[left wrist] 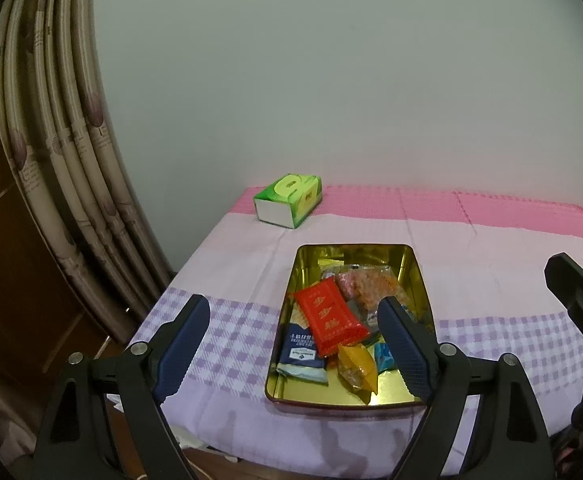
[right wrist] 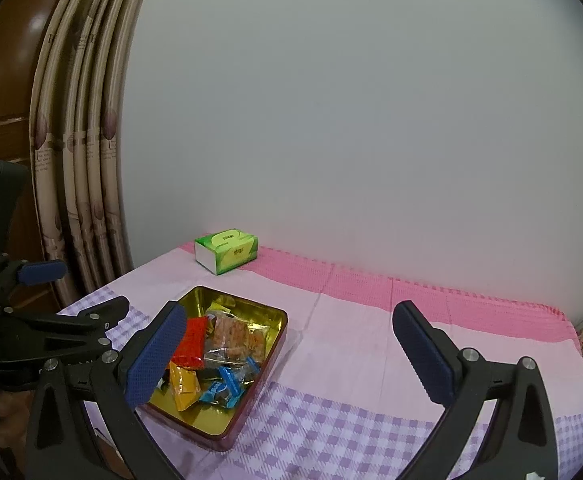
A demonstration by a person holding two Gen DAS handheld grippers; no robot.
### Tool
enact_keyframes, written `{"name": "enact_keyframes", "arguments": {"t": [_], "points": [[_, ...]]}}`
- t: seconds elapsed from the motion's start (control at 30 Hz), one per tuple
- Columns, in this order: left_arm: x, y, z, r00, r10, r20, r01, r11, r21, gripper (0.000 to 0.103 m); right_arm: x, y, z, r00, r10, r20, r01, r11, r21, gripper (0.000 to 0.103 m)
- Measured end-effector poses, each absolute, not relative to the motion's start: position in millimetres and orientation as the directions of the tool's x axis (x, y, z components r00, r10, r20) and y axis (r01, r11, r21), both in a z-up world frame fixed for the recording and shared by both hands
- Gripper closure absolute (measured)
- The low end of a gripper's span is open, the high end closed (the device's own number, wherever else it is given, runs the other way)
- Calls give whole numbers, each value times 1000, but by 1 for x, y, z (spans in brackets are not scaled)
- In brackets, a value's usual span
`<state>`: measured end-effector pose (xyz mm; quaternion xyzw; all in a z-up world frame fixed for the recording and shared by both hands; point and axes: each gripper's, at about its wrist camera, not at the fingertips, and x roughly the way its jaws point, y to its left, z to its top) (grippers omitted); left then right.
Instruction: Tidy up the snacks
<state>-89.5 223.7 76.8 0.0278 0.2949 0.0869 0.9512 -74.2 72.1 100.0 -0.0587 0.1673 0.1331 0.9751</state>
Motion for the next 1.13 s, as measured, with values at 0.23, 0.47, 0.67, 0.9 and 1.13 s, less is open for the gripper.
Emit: {"name": "enact_keyframes", "arguments": {"t": [0.23, 0.47, 0.67, 0.9, 1.13], "points": [[-90, 224, 75, 810, 181, -558, -148, 984, 104, 17, -72, 74, 97, 906, 240, -348, -281, 957, -72, 1], [-91, 224, 73, 809, 182, -558, -147, 983, 108, 16, -72, 74, 97, 905, 240, -351, -281, 957, -70, 1], [-91, 224, 71, 806, 184, -563, -146, 983, 112, 16, -72, 73, 94, 901, 241, -360, -280, 958, -57, 1], [-91, 228, 65, 795, 190, -576, -147, 982, 122, 11, -39, 34, 68, 844, 263, -467, -265, 962, 63, 1], [-81, 235, 57, 763, 165, -625, -138, 986, 92, 10, 42, -85, -23, 694, 16, -719, -60, 998, -35, 1]]}}
